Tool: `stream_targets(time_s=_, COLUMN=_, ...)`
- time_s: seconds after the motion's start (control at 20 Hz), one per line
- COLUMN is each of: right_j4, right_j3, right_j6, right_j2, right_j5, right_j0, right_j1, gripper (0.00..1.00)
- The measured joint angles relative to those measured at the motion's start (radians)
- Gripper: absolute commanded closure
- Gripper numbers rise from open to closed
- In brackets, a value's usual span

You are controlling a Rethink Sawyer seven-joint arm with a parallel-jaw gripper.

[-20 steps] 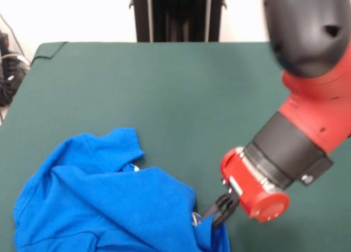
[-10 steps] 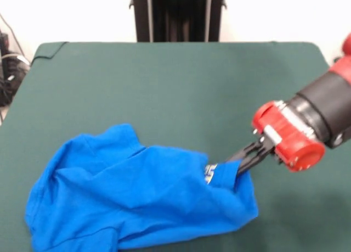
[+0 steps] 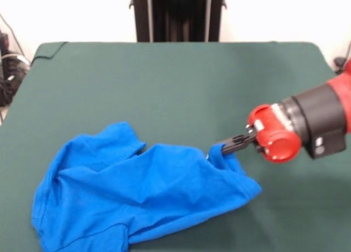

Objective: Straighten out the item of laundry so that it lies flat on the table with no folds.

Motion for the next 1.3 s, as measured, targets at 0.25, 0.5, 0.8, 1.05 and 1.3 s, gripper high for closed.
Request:
stream_targets(time_s=0.25, right_j4=0.173, right_j3=-0.063, right_j6=0.191, right_j2=-0.140, right_j5=0.074, right_j0=-0.074, right_j1=0.087, gripper=1.00)
stream_targets(time_s=0.5, right_j4=0.353, right_j3=-0.131, right_j6=0.295, right_j2=-0.278, right_j5=0.121, right_j0=-0.153, right_j1=0.145, gripper=1.00)
stream_targets(time_s=0.8, right_j4=0.423, right_j3=-0.199, right_j6=0.295, right_j2=-0.335, right_j5=0.151, right_j0=-0.204, right_j1=0.143, gripper=1.00)
stream_targets(time_s=1.05, right_j4=0.496, right_j3=-0.240, right_j6=0.295, right_j2=-0.358, right_j5=0.141, right_j0=-0.244, right_j1=0.124, gripper=1.00)
stream_targets(time_s=1.3, right_j4=0.579, right_j3=-0.282, right_j6=0.283, right_j2=-0.406, right_j5=0.079, right_j0=-0.288, right_j1=0.105, gripper=1.00)
